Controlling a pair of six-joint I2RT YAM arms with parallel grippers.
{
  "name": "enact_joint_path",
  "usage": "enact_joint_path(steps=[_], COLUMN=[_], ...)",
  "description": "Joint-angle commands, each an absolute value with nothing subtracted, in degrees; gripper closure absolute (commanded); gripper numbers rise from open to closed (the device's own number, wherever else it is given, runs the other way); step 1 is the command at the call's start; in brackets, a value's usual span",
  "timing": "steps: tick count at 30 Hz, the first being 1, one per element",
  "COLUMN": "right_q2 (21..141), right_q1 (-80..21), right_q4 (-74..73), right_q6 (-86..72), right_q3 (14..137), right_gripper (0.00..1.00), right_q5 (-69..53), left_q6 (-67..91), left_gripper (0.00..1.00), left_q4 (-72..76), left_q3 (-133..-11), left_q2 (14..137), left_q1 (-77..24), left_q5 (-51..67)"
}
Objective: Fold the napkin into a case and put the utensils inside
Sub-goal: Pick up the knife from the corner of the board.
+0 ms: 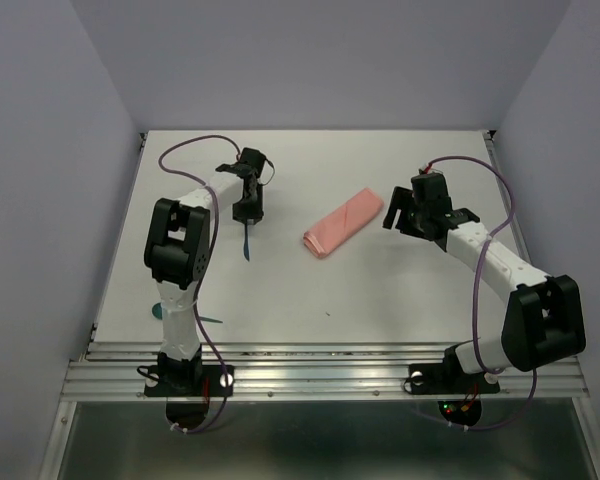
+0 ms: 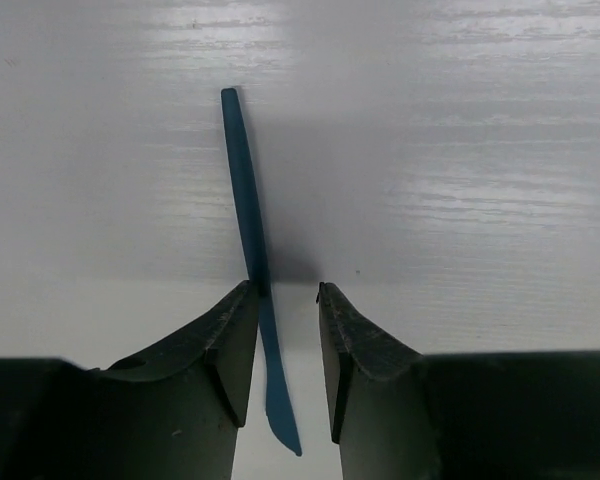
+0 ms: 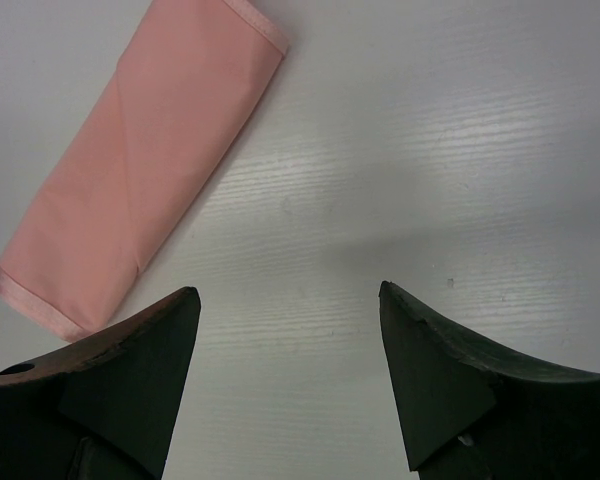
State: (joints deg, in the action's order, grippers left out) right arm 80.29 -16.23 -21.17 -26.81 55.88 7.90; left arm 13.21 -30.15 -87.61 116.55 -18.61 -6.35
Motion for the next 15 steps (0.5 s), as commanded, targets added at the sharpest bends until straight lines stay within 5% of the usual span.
enact_joint_path(steps=[1, 7, 15], right_q2=[80.4, 80.8, 80.8], right_q1=[-16.6, -16.6, -16.6], right_q4=[-20.9, -21.0, -21.3], right_q6=[-26.5, -26.4, -26.6], right_q3=[58.4, 58.7, 59.1], right_gripper=[0.22, 0.22, 0.22], right_q5=[7.5, 7.4, 7.5], left_q6=[14.3, 14.8, 13.1], left_gripper=[0.60, 0.62, 0.95], left_q4=[-34.7, -35.8, -33.3], left_q3=[-90.7, -90.0, -87.0], left_q2=[118.6, 120.4, 121.5], left_q1=[-18.2, -17.8, -17.2], left_q5=[-8.3, -8.9, -5.5])
